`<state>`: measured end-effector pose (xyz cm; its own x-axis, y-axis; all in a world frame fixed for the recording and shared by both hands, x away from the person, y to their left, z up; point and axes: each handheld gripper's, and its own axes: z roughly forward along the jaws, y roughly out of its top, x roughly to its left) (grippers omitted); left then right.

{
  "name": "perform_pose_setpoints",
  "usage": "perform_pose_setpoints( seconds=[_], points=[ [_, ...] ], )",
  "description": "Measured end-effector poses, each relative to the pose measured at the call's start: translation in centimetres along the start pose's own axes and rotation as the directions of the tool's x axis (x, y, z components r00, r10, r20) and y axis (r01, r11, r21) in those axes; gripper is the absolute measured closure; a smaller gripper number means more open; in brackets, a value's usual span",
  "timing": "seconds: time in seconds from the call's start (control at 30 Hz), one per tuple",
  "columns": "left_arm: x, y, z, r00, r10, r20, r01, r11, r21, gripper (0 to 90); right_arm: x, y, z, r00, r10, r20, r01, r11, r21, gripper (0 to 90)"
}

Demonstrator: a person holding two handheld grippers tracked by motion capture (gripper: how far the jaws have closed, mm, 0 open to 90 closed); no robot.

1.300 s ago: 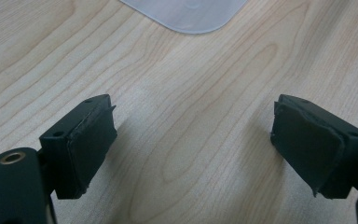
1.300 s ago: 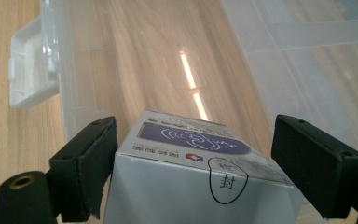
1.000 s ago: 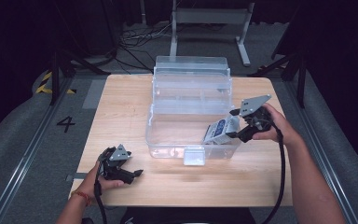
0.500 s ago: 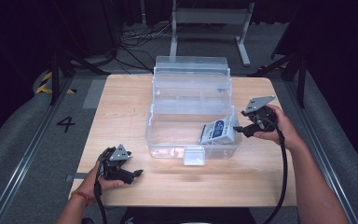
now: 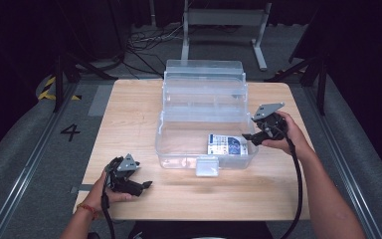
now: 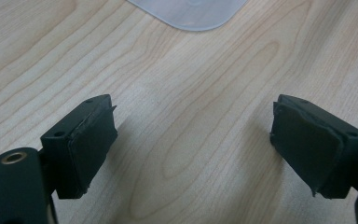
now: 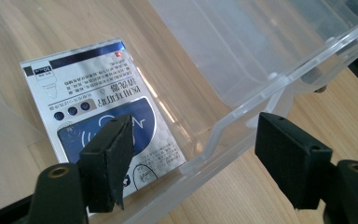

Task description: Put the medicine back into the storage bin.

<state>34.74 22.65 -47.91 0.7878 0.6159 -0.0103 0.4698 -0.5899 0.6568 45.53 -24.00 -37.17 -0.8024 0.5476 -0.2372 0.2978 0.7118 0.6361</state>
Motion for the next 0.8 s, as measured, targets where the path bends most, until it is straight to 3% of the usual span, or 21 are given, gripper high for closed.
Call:
perform_pose_setpoints(
  seconds=[0.03,0.1,0.2,0.23,0.43,0.53,0.57,0.6,0.63,0.8],
  points=[
    [-0.1,0.2,-0.1,1.0000,-0.003,-0.008,0.003,0.9999,0.016,15.6,-0.1,0.0,-0.2,1.0000,0.006,-0.004,-0.006,1.000,-0.012,28.2],
    [-0.6,0.8,-0.3,0.9996,0.029,0.005,-0.029,0.9985,0.046,18.4,-0.5,0.0,-0.6,0.9999,0.014,0.001,-0.014,0.999,-0.035,28.1],
    [-0.9,1.4,-0.7,0.9986,0.053,-0.006,-0.053,0.9973,0.050,18.8,-1.3,0.3,-0.8,0.9993,0.036,-0.012,-0.036,0.998,-0.047,27.6],
    [-1.2,2.0,-1.5,0.9987,0.051,0.002,-0.051,0.9986,0.012,18.8,-1.5,0.4,-0.9,0.9990,0.040,-0.017,-0.041,0.998,-0.055,27.6],
    [-2.2,4.1,-3.2,0.9945,0.105,-0.007,-0.105,0.9939,-0.032,20.7,-2.9,1.5,-1.1,0.9988,0.049,0.000,-0.048,0.997,-0.067,27.1],
    [-3.1,5.5,-4.1,0.9910,0.134,0.011,-0.133,0.9893,-0.060,21.6,-3.9,2.7,-1.3,0.9982,0.060,0.005,-0.060,0.995,-0.082,27.6],
    [-3.3,5.8,-4.3,0.9902,0.139,0.017,-0.137,0.9884,-0.065,21.8,-4.2,3.1,-1.3,0.9982,0.060,0.006,-0.059,0.995,-0.082,28.9],
    [-3.8,6.7,-4.7,0.9868,0.159,0.029,-0.156,0.9845,-0.079,21.9,-4.6,3.7,-1.3,0.9983,0.053,-0.026,-0.055,0.994,-0.099,35.5],
    [-4.0,7.3,-4.8,0.9857,0.167,0.023,-0.165,0.9833,-0.078,21.9,-4.9,4.1,-1.2,0.9975,0.052,-0.048,-0.057,0.992,-0.114,35.5],
    [-4.5,9.2,-4.7,0.9788,0.203,0.024,-0.201,0.9771,-0.069,22.2,-5.5,5.7,-1.0,0.9973,0.055,-0.050,-0.061,0.989,-0.138,34.4]
  ],
)
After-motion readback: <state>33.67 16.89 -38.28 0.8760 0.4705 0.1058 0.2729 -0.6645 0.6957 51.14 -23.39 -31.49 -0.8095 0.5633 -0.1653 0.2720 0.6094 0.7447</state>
